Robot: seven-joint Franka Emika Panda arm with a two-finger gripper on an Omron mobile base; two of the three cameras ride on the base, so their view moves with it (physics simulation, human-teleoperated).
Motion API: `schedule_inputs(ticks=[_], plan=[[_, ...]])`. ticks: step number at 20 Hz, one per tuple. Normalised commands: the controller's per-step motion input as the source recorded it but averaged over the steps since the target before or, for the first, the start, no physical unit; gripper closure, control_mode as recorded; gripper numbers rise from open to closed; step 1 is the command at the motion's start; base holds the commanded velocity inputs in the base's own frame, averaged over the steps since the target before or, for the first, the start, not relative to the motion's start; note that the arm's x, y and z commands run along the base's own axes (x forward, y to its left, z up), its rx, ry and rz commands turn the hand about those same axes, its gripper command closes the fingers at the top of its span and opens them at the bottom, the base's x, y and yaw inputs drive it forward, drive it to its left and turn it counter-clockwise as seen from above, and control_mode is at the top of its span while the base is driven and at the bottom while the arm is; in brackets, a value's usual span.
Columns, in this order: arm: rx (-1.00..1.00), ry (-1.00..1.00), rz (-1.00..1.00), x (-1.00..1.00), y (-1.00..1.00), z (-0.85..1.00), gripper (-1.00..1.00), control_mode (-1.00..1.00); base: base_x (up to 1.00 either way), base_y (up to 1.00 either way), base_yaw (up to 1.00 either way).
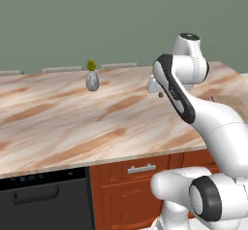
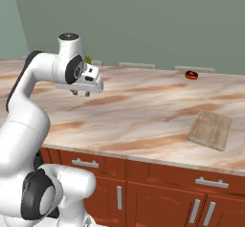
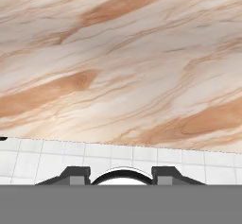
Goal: Open the drawer on the right and place the cutting tools on the cutting board.
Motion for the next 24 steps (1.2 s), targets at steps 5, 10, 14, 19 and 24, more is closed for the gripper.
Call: schedule_inputs(ticks=[5,10,14,19,24], plan=[[0.04,-0.02,-0.03,-0.08,-0.33,-0.09,-1.0,-1.0,0.0,0.0,0.0],[0.23,-0.04,-0.16,-0.43,-0.98,-0.41,-1.0,-1.0,0.0,0.0,0.0],[0.33,-0.11,-0.27,-0.65,-1.0,-0.42,-1.0,-1.0,0.0,0.0,0.0],[0.23,-0.03,-0.32,-0.38,-1.0,-0.47,-1.0,-1.0,0.0,0.0,0.0],[0.19,-0.03,-0.32,-0.46,-1.0,-0.52,-1.0,-1.0,0.0,0.0,0.0]])
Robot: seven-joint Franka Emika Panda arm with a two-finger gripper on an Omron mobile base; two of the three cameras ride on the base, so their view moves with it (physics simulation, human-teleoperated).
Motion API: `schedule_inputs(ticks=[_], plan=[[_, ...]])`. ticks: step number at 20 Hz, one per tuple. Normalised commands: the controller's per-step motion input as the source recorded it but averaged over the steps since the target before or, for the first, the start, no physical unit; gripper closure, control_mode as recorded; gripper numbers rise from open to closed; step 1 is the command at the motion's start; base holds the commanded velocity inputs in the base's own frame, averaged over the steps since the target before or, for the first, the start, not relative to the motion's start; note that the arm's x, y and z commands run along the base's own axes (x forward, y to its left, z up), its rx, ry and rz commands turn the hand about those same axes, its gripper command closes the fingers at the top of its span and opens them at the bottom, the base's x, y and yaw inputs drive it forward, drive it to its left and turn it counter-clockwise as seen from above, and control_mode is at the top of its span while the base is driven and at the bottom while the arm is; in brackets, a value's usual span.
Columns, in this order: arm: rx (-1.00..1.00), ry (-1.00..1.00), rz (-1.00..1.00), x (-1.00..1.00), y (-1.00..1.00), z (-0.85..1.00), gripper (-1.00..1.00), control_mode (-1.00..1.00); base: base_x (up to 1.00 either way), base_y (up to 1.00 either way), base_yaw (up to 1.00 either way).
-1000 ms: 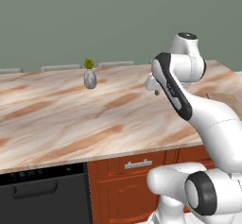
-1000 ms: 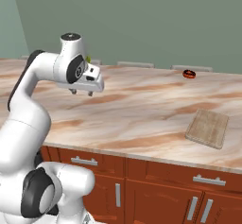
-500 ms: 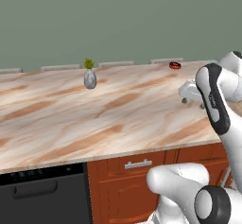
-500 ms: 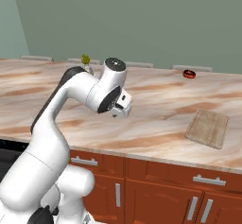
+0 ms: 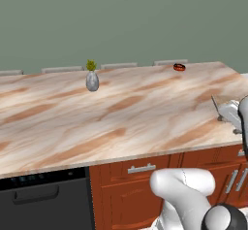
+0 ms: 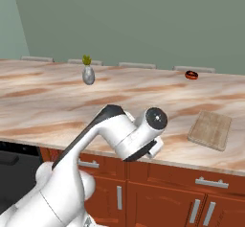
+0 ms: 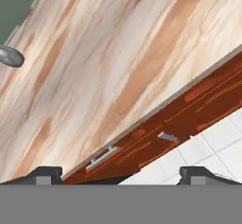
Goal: Open the drawer on the right and place the cutting tools on the cutting board.
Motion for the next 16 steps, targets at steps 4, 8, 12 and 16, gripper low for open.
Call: schedule_inputs(ticks=[4,8,12,16], plan=[[0.19,0.0,-0.32,-0.39,-1.0,-0.46,-1.0,-1.0,0.0,0.0,0.0],[0.17,0.0,-0.29,-0.3,-0.92,-0.36,-1.0,-1.0,0.0,0.0,0.0],[0.16,0.0,-0.25,-0.3,-0.84,-0.28,-1.0,-1.0,0.0,0.0,0.0],[0.16,0.0,-0.23,-0.25,-0.79,-0.21,-1.0,-1.0,0.0,0.0,0.0]])
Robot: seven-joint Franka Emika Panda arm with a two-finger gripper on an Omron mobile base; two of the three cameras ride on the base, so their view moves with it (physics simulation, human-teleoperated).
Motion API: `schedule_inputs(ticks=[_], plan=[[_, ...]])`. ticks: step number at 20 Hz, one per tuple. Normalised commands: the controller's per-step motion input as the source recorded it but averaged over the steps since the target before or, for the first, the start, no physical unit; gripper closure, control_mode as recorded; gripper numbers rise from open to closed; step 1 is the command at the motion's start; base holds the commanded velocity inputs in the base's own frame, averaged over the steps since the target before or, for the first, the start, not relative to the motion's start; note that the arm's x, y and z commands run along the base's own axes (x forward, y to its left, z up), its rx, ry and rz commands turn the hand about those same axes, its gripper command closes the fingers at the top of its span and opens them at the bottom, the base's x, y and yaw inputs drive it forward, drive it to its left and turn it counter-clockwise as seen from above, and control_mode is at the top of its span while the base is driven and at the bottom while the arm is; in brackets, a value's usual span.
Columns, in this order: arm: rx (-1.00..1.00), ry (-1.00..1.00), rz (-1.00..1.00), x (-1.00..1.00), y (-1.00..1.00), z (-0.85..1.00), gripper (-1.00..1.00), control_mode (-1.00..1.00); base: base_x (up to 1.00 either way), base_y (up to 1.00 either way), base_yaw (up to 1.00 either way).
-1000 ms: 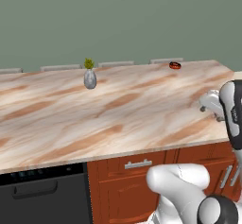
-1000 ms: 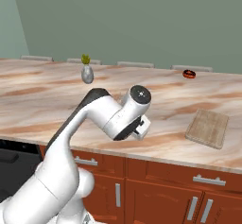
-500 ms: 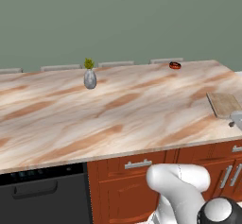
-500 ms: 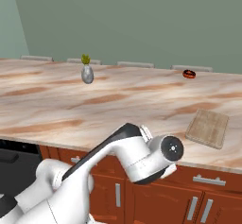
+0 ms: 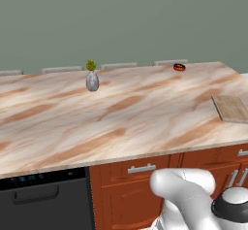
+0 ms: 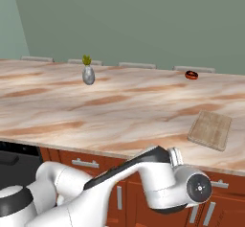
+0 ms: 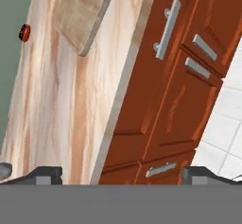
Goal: Open the drawer on the right and place the cutting tools on the cutting board.
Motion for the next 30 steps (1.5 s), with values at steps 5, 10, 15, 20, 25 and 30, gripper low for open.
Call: schedule_inputs(ticks=[5,10,15,20,25,30], plan=[[0.16,-0.01,-0.2,-0.14,-0.75,-0.18,-1.0,-1.0,0.0,0.0,0.0],[0.14,-0.11,-0.09,-0.12,-0.65,-0.22,-1.0,-1.0,0.0,0.0,0.0],[0.11,-0.24,-0.01,-0.12,-0.46,-0.24,-1.0,-1.0,0.0,0.0,0.0],[0.06,-0.29,0.0,-0.09,-0.19,-0.31,-1.0,-1.0,0.0,0.0,0.0],[0.04,-0.21,0.0,-0.01,-0.02,-0.19,-1.0,-1.0,0.0,0.0,0.0],[0.0,-0.08,0.0,0.25,0.0,-0.22,-1.0,-1.0,0.0,0.0,0.0]])
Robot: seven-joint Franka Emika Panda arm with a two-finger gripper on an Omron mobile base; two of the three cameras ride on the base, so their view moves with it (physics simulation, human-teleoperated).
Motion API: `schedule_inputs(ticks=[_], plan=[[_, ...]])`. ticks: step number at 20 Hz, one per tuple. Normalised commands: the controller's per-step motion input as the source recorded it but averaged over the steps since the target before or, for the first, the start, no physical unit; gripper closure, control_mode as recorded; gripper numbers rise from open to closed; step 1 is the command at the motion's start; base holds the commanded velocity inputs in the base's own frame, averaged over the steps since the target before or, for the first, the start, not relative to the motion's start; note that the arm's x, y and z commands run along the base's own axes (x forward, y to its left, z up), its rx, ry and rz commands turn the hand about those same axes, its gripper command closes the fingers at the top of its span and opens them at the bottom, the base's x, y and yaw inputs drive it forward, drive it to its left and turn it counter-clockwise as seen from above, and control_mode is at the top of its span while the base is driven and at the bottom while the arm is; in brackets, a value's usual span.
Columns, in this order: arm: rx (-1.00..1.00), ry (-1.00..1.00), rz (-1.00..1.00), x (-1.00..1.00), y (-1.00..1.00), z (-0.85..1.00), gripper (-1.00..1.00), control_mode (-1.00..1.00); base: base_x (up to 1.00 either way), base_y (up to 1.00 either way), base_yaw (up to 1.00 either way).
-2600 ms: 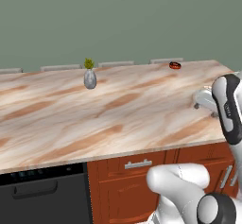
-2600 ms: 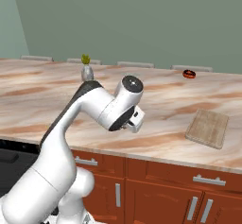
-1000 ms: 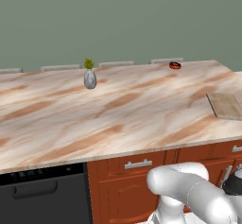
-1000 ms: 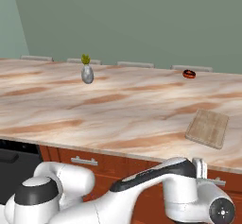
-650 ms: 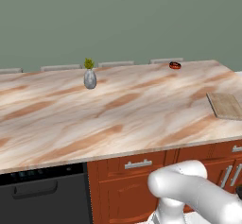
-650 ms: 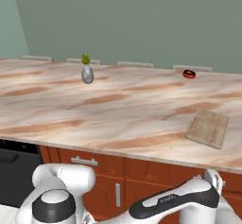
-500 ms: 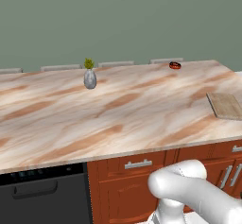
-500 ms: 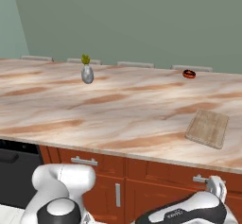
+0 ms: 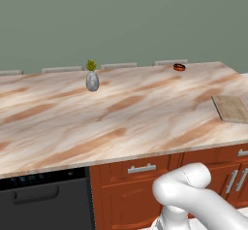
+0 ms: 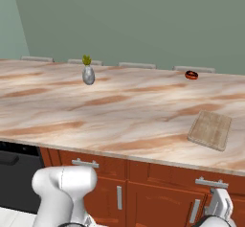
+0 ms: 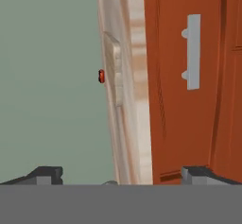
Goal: Open the drawer on the right and place the cutting tools on the cutting board.
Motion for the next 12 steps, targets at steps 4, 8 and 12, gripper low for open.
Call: schedule_inputs(ticks=[4,8,12], plan=[[0.0,-0.03,0.0,0.31,0.0,-0.11,-1.0,-1.0,0.0,0.0,0.0],[0.0,-0.08,0.0,0.23,0.0,-0.17,-1.0,-1.0,0.0,0.0,0.0],[0.0,-0.13,0.0,0.18,0.0,-0.27,-1.0,-1.0,0.0,0.0,0.0]])
